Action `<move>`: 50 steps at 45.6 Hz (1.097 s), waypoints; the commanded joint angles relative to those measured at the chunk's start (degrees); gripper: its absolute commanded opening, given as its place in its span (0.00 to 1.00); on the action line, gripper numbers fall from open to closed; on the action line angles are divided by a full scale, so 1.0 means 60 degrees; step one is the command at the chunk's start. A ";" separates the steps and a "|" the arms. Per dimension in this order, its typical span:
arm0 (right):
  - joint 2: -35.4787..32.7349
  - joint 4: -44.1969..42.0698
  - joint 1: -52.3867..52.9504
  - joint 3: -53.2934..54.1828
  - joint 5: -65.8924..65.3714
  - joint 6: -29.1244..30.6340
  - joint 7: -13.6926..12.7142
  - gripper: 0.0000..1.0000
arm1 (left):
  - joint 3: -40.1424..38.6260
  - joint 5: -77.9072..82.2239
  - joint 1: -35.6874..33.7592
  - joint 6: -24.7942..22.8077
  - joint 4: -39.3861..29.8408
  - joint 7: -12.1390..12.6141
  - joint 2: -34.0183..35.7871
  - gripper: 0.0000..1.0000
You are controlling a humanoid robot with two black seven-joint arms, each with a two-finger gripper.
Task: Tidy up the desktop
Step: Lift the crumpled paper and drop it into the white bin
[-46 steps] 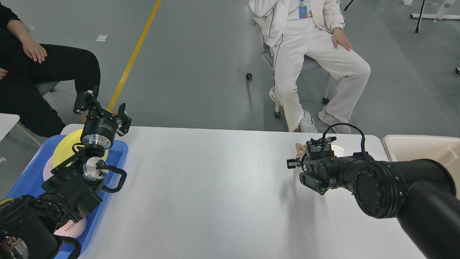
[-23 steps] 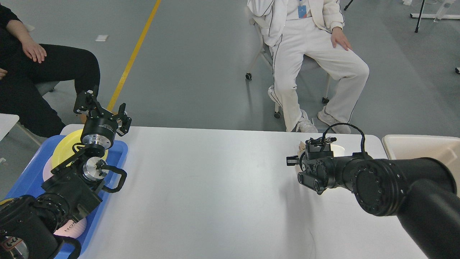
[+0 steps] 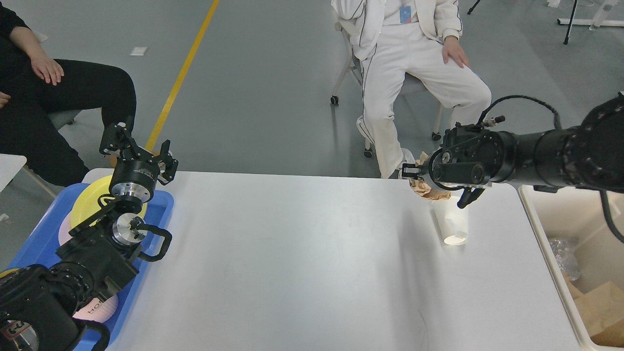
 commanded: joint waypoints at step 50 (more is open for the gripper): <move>-0.4440 -0.5173 -0.4995 0.1906 0.0059 0.0385 0.0042 0.86 | 0.0000 0.0005 0.0000 0.0001 0.0001 0.0000 0.0000 0.96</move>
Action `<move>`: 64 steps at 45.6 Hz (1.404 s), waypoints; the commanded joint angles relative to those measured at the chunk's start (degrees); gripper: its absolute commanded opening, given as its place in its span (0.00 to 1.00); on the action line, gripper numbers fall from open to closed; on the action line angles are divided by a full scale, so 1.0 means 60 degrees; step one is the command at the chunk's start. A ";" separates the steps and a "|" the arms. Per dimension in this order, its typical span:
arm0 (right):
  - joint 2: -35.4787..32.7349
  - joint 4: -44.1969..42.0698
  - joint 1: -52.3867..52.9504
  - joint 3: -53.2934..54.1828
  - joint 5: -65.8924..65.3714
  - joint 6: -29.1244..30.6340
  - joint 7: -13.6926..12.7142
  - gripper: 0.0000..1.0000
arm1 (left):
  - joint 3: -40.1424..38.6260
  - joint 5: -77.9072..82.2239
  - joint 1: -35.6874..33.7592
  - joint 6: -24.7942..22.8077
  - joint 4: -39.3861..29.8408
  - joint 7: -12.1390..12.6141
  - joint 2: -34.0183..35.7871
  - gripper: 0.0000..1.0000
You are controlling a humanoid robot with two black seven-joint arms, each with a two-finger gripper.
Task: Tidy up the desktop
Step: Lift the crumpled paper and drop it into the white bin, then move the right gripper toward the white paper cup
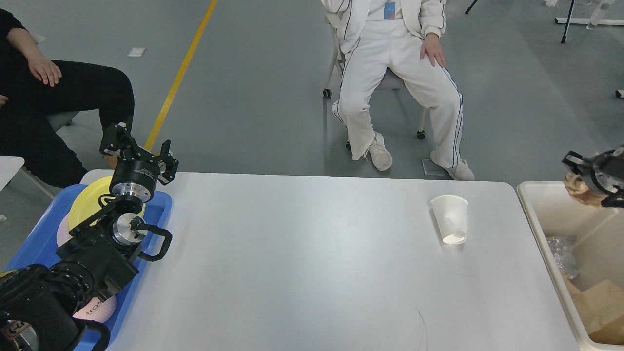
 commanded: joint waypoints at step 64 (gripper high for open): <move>0.1297 0.7675 0.7819 -0.1647 -0.0027 0.0991 -0.0030 1.00 | 0.0000 0.0003 0.0000 0.0006 0.0000 0.0000 0.0000 0.96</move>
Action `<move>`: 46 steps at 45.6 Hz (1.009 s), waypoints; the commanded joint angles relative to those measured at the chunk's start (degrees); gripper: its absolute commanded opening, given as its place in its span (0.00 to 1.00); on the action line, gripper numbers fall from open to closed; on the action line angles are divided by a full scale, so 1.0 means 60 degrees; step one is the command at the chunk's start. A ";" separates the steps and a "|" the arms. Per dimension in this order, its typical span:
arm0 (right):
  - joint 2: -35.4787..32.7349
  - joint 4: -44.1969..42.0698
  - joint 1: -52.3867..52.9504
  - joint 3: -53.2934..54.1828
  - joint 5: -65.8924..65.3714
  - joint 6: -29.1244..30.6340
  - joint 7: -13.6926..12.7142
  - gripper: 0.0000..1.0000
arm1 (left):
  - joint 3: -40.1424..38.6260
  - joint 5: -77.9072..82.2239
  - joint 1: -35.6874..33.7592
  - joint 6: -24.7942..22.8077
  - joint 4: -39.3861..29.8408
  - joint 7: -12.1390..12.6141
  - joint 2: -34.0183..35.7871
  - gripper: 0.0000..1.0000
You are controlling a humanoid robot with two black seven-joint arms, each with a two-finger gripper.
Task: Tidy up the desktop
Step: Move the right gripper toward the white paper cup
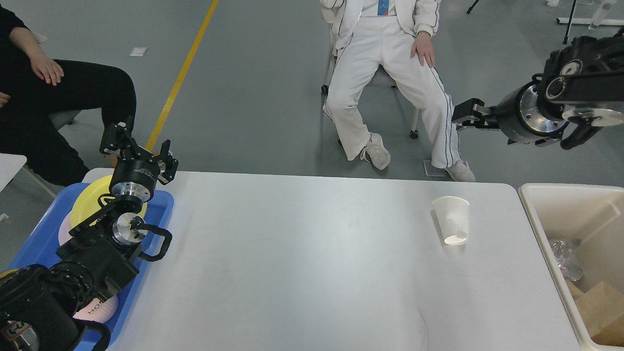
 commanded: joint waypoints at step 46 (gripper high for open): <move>0.2578 -0.4503 -0.8322 -0.0113 -0.0651 -0.4533 0.0008 0.99 | 0.0000 0.0002 0.0000 0.0002 0.0000 0.0000 0.0000 0.96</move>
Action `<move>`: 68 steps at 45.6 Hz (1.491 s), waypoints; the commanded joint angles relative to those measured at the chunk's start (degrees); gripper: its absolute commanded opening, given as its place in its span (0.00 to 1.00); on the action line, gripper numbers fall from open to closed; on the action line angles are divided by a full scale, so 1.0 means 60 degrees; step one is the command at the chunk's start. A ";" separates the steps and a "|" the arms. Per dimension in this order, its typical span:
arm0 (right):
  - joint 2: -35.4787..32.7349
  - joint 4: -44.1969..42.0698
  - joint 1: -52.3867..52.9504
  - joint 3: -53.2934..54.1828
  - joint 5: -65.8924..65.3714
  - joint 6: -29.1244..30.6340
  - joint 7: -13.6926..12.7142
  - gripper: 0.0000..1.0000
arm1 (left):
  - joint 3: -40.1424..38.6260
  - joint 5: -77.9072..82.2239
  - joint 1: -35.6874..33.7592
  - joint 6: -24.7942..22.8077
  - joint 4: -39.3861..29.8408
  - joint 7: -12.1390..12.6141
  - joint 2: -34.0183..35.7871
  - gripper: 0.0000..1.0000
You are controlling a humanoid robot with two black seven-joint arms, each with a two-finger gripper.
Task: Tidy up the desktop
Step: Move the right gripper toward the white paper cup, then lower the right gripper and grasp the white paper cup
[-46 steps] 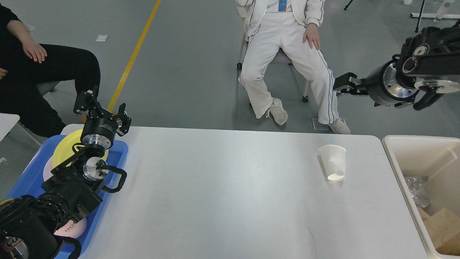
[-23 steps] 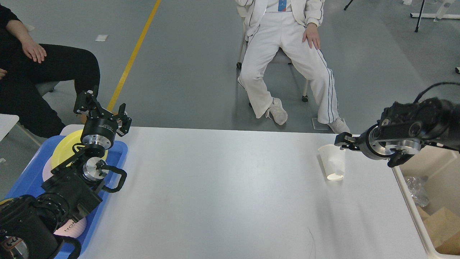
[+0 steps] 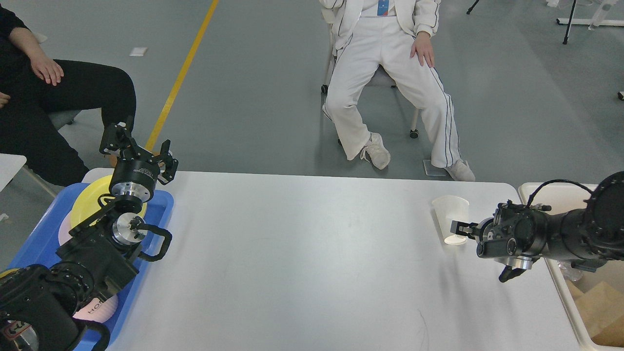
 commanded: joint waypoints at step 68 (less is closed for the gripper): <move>0.1673 -0.3231 -0.2372 0.0050 -0.1847 -0.0806 0.0116 0.51 | 0.0000 0.0008 0.0000 0.0001 0.0000 0.0000 0.0000 0.96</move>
